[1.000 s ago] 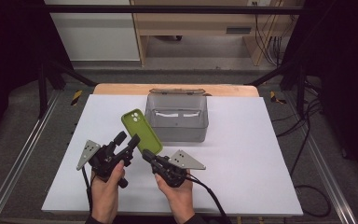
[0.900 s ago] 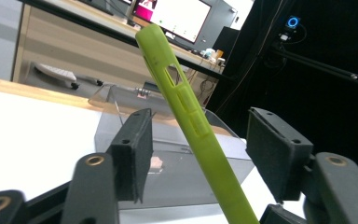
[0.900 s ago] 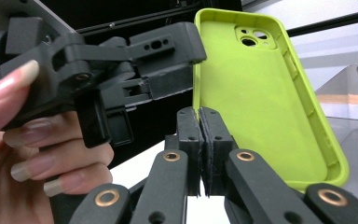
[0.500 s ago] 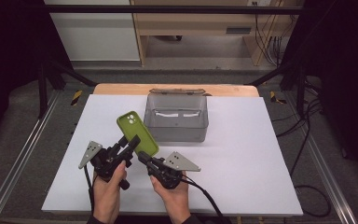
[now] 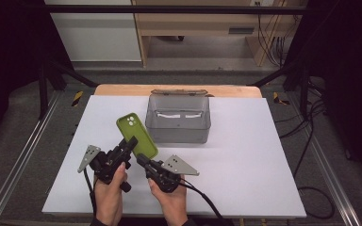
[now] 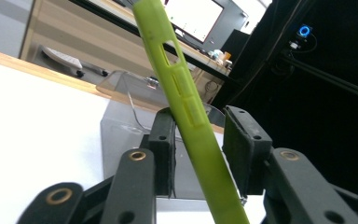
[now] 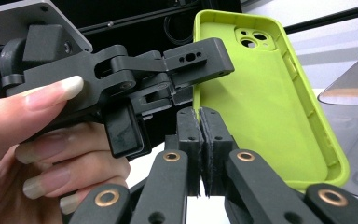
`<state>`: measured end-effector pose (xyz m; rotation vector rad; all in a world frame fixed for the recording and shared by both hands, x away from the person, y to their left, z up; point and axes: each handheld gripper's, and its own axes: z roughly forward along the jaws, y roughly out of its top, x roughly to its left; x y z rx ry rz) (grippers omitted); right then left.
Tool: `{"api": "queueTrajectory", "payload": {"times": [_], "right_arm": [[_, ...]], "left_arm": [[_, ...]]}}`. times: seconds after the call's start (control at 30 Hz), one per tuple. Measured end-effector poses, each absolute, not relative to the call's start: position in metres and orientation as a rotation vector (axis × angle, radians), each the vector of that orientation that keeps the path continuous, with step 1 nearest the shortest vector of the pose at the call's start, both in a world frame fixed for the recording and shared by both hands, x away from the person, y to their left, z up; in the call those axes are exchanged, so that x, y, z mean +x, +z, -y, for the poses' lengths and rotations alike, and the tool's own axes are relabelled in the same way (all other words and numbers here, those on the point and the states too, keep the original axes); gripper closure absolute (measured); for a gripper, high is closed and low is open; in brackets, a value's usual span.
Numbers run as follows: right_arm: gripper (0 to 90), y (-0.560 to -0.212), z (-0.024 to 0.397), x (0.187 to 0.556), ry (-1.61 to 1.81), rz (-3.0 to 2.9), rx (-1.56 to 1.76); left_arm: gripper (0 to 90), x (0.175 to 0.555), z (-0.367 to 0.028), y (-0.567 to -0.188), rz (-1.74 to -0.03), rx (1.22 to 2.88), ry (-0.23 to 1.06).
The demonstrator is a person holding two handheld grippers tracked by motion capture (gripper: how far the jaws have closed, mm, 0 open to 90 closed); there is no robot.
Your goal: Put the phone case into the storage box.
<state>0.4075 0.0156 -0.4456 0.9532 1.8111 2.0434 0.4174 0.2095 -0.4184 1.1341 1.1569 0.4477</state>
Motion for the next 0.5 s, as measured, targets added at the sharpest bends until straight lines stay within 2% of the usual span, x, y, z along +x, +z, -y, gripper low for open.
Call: {"api": "queueTrajectory", "payload": {"times": [0.5], "right_arm": [[88.0,-0.452,-0.032,0.403,2.034,-1.798,1.007]], "left_arm": [[72.3,0.418,-0.221,-0.427,-1.218,1.051,0.360]]}}
